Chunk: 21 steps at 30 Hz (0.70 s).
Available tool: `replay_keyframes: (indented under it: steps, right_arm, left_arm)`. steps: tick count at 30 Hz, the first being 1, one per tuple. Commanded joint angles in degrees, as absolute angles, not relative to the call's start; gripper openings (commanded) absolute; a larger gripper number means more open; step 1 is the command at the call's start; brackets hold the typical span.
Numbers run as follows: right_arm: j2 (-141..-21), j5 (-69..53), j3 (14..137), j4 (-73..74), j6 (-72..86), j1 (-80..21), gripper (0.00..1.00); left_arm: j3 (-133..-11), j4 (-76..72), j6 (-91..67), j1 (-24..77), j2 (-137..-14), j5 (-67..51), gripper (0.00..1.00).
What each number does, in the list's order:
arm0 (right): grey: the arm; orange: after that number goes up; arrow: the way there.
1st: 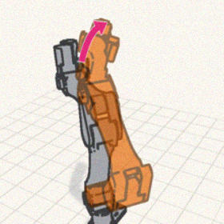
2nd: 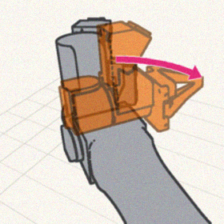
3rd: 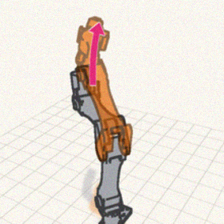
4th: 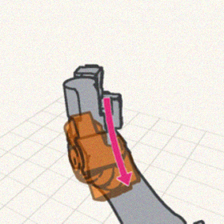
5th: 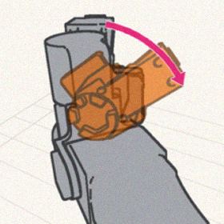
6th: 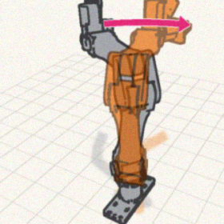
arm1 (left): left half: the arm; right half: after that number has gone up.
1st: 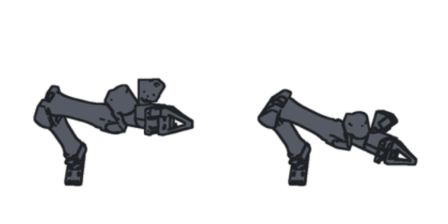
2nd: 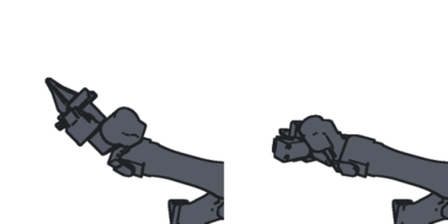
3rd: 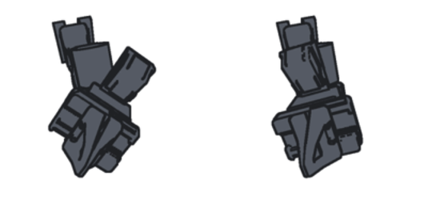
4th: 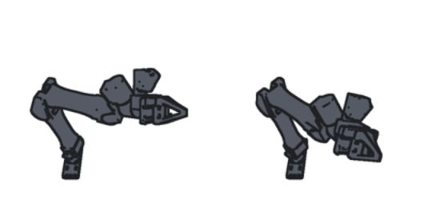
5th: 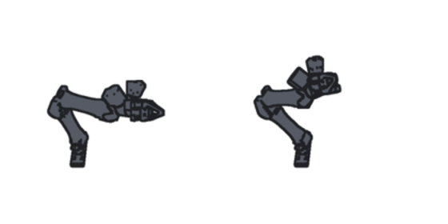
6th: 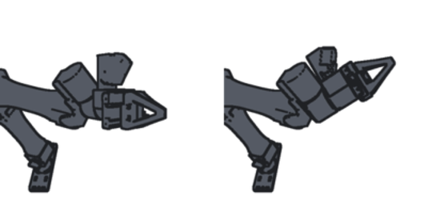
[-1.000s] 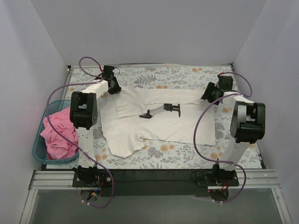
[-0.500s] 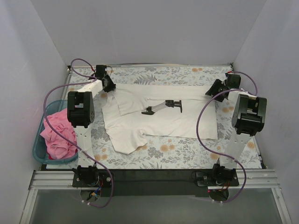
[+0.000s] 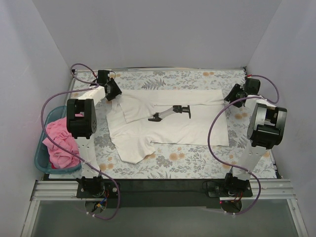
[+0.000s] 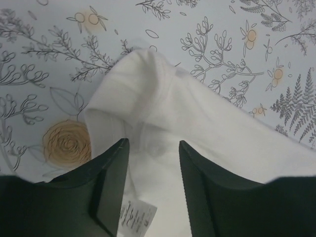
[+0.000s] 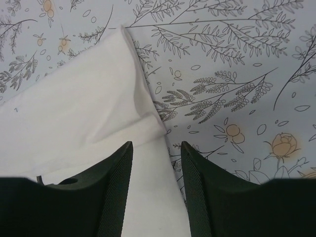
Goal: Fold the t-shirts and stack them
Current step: Fold the tshirt
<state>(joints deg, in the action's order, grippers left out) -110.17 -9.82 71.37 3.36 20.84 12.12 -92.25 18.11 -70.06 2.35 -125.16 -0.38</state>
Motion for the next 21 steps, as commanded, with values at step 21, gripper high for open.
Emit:
replay_keyframes:
  steps: [21]
  right_arm:
    - [-117.25,-13.36,75.67,2.81,22.41,12.92,0.28]
  left_arm:
    - [-51.51,17.14,-69.61,6.68,-80.79,-2.02,0.56]
